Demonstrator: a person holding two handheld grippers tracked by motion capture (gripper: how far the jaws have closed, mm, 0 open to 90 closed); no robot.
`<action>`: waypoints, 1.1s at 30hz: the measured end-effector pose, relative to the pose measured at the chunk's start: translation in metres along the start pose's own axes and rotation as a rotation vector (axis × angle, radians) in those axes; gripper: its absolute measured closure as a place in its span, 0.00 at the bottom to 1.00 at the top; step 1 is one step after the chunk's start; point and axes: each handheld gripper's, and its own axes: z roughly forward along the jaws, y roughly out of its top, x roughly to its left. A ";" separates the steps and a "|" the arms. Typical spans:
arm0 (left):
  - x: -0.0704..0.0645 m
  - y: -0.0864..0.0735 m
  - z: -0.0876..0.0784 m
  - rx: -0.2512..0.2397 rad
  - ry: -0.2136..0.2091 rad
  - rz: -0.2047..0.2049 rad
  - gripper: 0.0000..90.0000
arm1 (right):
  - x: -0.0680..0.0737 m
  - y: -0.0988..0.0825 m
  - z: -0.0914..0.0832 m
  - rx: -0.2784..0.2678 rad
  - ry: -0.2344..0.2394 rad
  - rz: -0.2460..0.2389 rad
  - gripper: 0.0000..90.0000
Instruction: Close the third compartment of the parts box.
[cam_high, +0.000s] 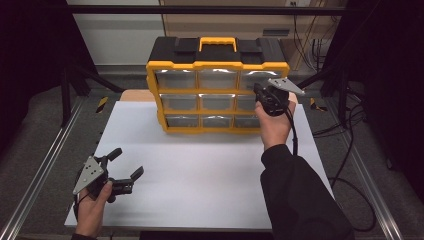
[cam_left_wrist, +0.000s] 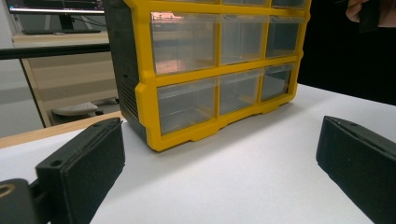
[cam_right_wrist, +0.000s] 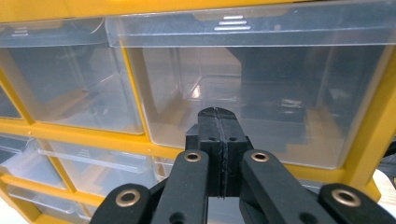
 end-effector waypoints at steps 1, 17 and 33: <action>0.000 0.000 0.000 -0.001 0.000 -0.001 0.01 | 0.000 0.000 0.000 0.000 -0.002 -0.001 1.00; 0.000 0.000 0.000 -0.001 -0.002 0.000 0.01 | -0.001 0.003 0.007 0.004 -0.020 0.028 1.00; 0.000 0.000 0.000 0.000 -0.003 0.001 0.01 | 0.000 0.003 0.007 0.001 -0.031 0.000 1.00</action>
